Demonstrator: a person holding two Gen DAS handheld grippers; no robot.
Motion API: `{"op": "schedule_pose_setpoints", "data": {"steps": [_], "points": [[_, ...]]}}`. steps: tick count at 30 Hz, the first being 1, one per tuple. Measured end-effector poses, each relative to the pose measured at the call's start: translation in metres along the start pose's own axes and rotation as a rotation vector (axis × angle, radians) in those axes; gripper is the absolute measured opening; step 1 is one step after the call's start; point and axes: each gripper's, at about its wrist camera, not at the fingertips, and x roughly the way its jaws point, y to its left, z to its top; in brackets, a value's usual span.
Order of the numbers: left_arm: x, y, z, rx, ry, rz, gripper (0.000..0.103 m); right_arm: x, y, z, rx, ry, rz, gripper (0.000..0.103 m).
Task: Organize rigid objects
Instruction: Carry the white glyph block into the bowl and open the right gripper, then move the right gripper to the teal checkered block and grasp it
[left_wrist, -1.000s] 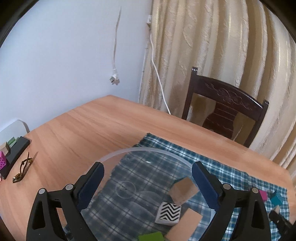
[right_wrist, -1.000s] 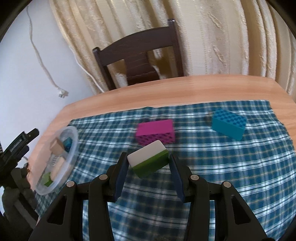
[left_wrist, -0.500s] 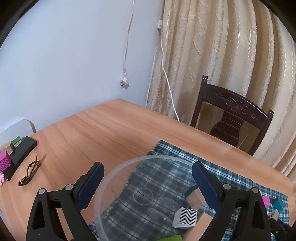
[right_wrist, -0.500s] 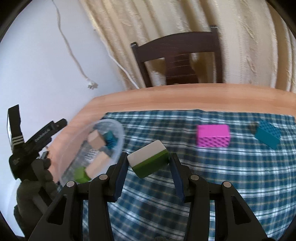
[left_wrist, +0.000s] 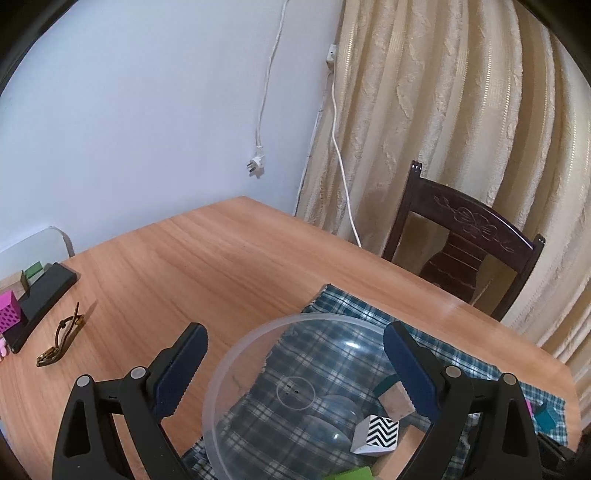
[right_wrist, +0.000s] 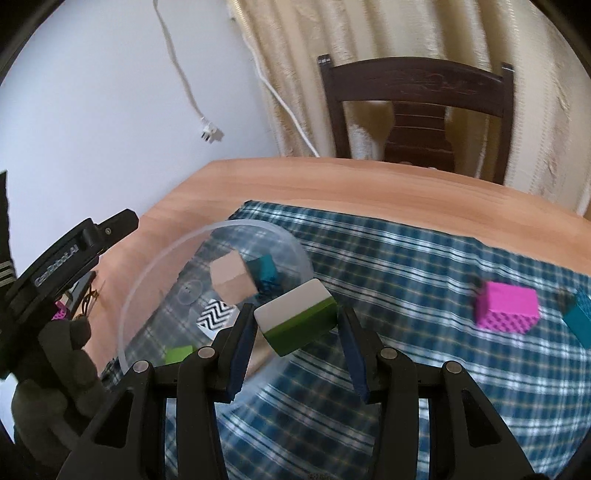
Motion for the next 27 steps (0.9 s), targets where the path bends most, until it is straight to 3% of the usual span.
{"op": "schedule_pose_setpoints", "data": {"steps": [9, 14, 18, 27], "points": [[-0.003, 0.000, 0.000, -0.019, -0.003, -0.001, 0.098, 0.033, 0.029, 0.016, -0.048, 0.021, 0.055, 0.047], [-0.002, 0.003, 0.001, -0.032, -0.003, 0.004, 0.098, 0.037, 0.042, 0.020, -0.047, 0.034, 0.220, 0.047], [-0.001, 0.003, 0.001, -0.033, 0.003, 0.003, 0.098, 0.031, 0.042, 0.016, -0.068, 0.017, 0.209, 0.047], [0.001, 0.000, -0.002, -0.009, 0.003, 0.018, 0.098, 0.020, 0.020, 0.008, 0.013, -0.009, 0.166, 0.049]]}}
